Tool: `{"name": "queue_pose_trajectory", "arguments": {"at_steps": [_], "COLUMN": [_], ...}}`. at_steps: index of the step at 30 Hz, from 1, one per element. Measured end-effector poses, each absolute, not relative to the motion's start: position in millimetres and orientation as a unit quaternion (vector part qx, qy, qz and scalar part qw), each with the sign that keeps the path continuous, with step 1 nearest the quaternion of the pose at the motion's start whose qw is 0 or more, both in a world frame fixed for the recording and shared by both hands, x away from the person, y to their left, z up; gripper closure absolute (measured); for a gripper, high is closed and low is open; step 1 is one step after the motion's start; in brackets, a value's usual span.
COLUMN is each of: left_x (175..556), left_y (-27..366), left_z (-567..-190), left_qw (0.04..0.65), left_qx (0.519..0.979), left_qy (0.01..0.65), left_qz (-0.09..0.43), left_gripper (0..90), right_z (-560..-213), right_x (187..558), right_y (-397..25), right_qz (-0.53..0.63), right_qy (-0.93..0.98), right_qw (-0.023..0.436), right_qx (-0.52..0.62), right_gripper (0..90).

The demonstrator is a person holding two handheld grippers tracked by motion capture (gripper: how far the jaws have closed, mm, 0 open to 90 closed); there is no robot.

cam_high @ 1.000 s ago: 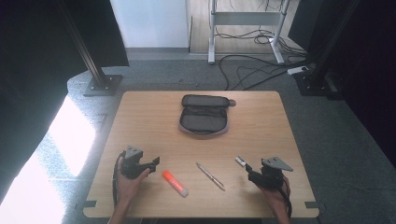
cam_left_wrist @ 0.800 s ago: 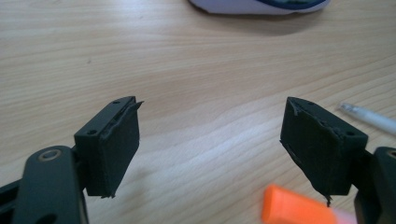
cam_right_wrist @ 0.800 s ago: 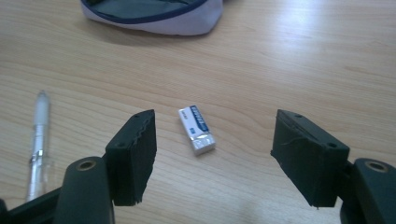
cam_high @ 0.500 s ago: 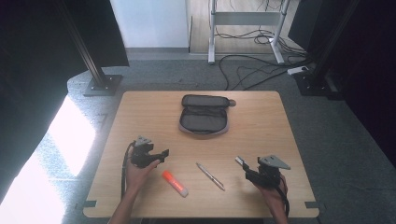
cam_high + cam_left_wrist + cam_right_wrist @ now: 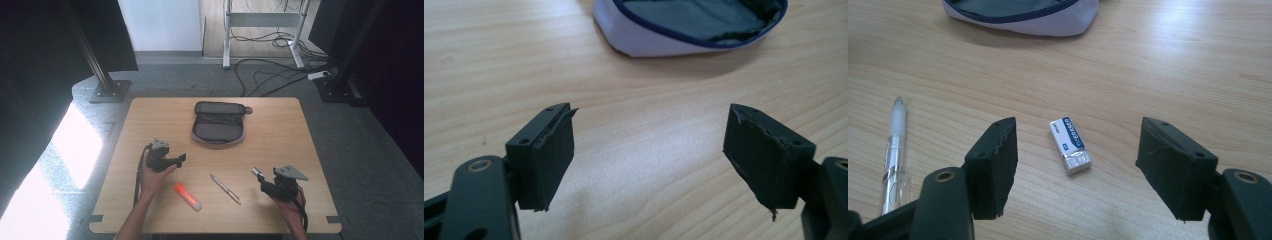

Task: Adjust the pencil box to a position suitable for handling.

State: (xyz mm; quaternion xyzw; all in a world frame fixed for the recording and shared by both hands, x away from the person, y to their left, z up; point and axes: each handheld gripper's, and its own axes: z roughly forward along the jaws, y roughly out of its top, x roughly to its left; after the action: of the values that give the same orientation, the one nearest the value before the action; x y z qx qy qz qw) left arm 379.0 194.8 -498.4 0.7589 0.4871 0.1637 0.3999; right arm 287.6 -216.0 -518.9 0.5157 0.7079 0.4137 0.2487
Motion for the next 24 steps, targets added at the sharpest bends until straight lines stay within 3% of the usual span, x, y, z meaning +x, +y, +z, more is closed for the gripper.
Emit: {"name": "queue_pose_trajectory", "arguments": {"at_steps": [24], "left_x": [416], "left_y": [184], "left_z": [-484], "left_qw": [0.402], "left_qx": [0.755], "left_qy": [0.499], "left_qz": [0.141], "left_gripper": [24.7], "right_z": [-513], "right_x": [295], "right_y": [-208], "right_qz": [0.418], "right_qy": [0.715], "right_qw": [0.247], "right_qx": [0.503], "right_gripper": [32.4]}}
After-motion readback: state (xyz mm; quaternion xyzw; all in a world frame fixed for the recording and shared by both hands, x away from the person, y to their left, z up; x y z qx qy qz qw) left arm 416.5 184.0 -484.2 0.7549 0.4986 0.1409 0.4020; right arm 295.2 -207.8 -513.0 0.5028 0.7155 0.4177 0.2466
